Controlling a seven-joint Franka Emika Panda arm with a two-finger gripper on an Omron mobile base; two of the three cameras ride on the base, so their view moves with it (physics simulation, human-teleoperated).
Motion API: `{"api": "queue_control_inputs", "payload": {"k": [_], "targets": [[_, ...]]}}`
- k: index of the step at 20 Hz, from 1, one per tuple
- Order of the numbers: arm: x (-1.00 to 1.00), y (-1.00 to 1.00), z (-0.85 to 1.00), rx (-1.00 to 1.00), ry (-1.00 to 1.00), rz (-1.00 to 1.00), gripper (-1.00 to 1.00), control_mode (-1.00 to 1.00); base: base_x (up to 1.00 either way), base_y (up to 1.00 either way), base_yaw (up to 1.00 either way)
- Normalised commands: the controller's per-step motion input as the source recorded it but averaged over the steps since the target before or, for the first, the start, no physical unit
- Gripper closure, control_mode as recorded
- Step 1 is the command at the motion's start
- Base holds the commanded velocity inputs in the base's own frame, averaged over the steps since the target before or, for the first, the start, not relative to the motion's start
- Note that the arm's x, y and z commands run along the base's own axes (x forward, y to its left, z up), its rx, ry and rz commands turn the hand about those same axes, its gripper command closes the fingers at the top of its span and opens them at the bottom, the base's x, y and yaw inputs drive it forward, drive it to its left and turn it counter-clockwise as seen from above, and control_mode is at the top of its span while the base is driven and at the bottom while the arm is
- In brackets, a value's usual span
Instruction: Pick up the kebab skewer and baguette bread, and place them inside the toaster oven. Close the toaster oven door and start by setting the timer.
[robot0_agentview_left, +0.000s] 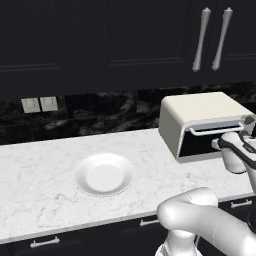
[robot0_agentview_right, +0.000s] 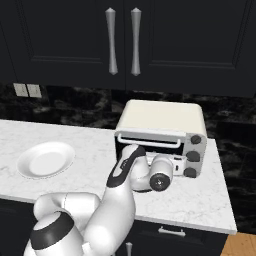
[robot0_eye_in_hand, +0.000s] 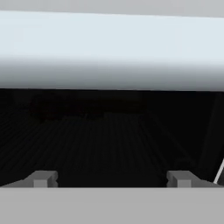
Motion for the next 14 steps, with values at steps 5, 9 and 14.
{"api": "queue_control_inputs", "payload": {"k": [5,9,14], "targets": [[0.21,0.07,0.0,0.0,0.0,0.0,-1.0,-1.0,0.0,0.0,0.0],[0.23,0.06,0.0,0.0,0.0,0.0,-1.0,-1.0,0.0,0.0,0.0],[0.17,0.08,0.0,0.0,0.0,0.0,-1.0,-1.0,0.0,0.0,0.0]]}}
